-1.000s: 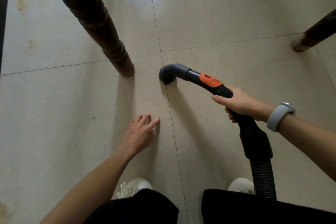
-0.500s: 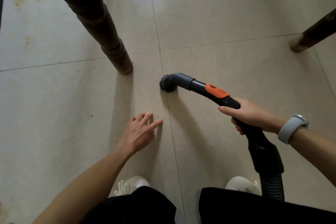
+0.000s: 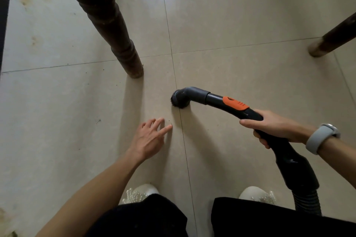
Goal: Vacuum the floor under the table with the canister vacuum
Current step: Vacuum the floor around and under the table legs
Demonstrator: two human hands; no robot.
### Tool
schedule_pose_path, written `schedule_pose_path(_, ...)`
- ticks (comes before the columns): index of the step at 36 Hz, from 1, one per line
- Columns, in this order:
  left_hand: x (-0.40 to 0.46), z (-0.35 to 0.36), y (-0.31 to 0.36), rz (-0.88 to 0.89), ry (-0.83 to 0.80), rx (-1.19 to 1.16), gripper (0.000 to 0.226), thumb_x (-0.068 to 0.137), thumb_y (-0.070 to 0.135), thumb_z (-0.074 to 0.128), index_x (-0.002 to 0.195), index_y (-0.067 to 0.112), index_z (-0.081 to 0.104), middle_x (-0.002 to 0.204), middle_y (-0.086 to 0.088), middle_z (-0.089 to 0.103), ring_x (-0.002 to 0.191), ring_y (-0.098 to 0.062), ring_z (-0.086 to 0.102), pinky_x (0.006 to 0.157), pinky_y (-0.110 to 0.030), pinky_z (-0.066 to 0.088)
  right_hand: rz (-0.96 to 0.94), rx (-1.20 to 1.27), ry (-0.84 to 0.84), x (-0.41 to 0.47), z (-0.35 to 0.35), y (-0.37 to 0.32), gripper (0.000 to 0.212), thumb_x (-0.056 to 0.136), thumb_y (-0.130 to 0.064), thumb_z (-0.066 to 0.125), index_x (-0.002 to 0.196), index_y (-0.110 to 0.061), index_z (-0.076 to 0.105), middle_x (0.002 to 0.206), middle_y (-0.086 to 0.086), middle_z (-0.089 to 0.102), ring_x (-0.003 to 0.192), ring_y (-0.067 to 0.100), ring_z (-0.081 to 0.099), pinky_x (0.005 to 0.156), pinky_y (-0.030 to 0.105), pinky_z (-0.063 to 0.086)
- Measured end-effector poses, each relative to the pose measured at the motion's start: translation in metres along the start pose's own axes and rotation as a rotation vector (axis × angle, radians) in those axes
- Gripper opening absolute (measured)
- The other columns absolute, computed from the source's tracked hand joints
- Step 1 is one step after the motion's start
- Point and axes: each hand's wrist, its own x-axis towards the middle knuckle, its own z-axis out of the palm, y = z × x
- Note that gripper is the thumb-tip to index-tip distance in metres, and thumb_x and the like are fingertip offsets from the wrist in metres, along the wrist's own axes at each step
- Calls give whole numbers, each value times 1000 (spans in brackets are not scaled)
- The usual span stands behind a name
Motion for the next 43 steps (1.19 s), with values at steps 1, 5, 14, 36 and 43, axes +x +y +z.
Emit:
schedule_pose_path(1, 0, 0, -1, 0, 0, -13, 48, 74, 19, 74, 121, 26, 65, 120, -13, 63, 103, -33, 62, 72, -40, 53, 9, -14, -23, -1, 0, 0, 20, 93, -29, 58, 104, -15, 49, 56, 6, 50, 41, 18, 49, 42, 26, 44)
schedule_pose_path(5, -13, 5, -10, -1, 45, -60, 37, 83, 25, 47, 112, 19, 70, 109, -15, 65, 94, -32, 65, 68, -37, 55, 61, -98, -149, -6, 4, 6, 19, 93, -26, 59, 106, -16, 50, 51, 4, 49, 38, 18, 48, 40, 26, 43)
schedule_pose_path(14, -33, 11, -17, -73, 132, -57, 36, 79, 19, 63, 115, 22, 69, 112, -17, 63, 92, -34, 62, 74, -38, 51, -113, -148, 49, 6, 25, 4, 15, 91, -22, 61, 93, -15, 48, 54, 7, 48, 37, 21, 48, 39, 27, 42)
schedule_pose_path(36, -39, 8, -28, -91, 144, -144, 21, 75, 21, 62, 91, 13, 73, 95, -9, 66, 79, -33, 61, 65, -36, 53, 3, -132, 192, -5, -14, 46, 11, 89, -17, 63, 96, -16, 54, 46, 3, 47, 31, 18, 43, 36, 23, 36)
schedule_pose_path(43, -8, -3, 10, 99, 96, -103, 36, 76, 22, 69, 111, 12, 69, 113, -16, 65, 94, -34, 65, 74, -40, 54, 102, -100, 205, -21, -20, 89, 10, 87, -7, 60, 90, -8, 51, 42, 4, 49, 31, 20, 43, 36, 24, 39)
